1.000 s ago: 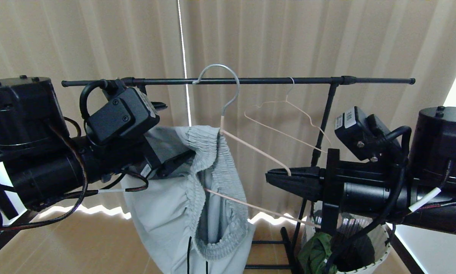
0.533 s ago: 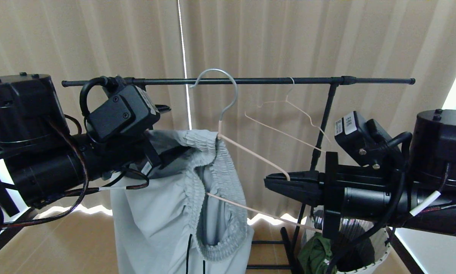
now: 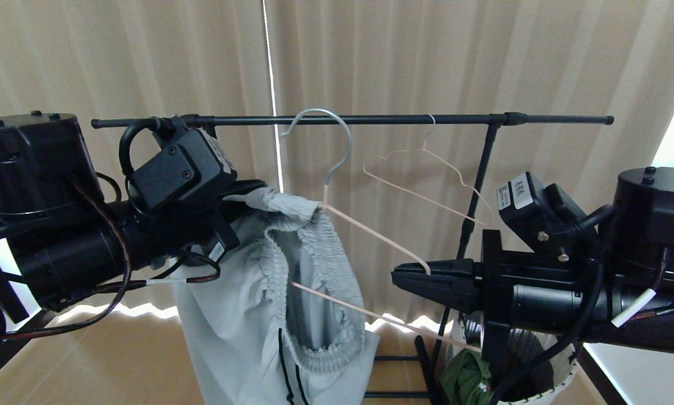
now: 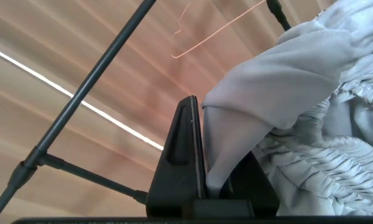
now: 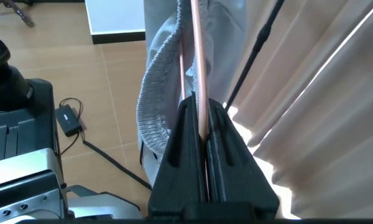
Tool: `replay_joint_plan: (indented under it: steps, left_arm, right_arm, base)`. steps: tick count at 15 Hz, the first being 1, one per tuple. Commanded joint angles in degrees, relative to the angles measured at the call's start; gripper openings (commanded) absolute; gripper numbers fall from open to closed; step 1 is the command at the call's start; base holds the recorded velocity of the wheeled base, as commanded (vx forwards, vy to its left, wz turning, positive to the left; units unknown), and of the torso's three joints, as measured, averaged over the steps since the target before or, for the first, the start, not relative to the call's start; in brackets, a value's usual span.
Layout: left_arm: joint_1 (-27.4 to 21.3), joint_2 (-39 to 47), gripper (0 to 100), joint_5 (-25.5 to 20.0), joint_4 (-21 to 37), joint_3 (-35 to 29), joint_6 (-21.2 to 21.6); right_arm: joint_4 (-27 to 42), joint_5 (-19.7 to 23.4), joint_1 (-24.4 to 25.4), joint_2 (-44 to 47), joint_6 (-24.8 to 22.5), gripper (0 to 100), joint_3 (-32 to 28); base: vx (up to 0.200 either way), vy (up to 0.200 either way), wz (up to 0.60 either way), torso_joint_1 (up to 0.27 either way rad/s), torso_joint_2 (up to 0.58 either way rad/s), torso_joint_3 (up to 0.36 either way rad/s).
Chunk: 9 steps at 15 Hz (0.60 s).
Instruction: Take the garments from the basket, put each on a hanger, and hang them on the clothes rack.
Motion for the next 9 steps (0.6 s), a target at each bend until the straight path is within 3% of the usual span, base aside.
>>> replay_joint_plan:
  steps: [1,2,3,5,6,9]
  left_arm:
    - [0.04,-0.1,0,0.09,-0.05,0.33,-0.11]
    - [-0.05,-0.1,0,0.09,-0.05,0.42,-0.11]
    - [0.04,-0.1,0,0.09,-0.05,0.42,-0.11]
    - [-0.05,-0.1,0,0.18,-0.05,0.33,-0.2]
    - [0.3,-0.1,0,1.06,-0.05,0.69,-0.37]
    - [1.01,-0.28,0,7.65,-0.05,2.27,-0.73]
  right_arm:
    - [-0.07,-0.08,-0.24,-0.19,-0.06,0,-0.07]
    - [-0.07,-0.26,-0.24,-0.19,-0.06,0,-0.07]
    - [-0.07,-0.43,-0.33,-0.19,-0.06,100,-0.07]
    - [-0.07,-0.96,-0.42,-0.1,-0.06,100,-0.16]
    - [-2.88,-3.86,-1.56,0.16,-0.06,100,-0.16]
    - [-8.77,-7.11,-4.46,0.6,-0.15,100,0.01]
  base:
    - [0.0,0.0,0.0,0.0,0.0,0.0]
    - [0.0,0.0,0.0,0.0,0.0,0.0]
    - [0.0,0.0,0.0,0.0,0.0,0.0]
    - [0.0,0.0,0.0,0.0,0.0,0.0]
    - [0.0,0.0,0.0,0.0,0.0,0.0]
    - [0.0,0.0,0.0,0.0,0.0,0.0]
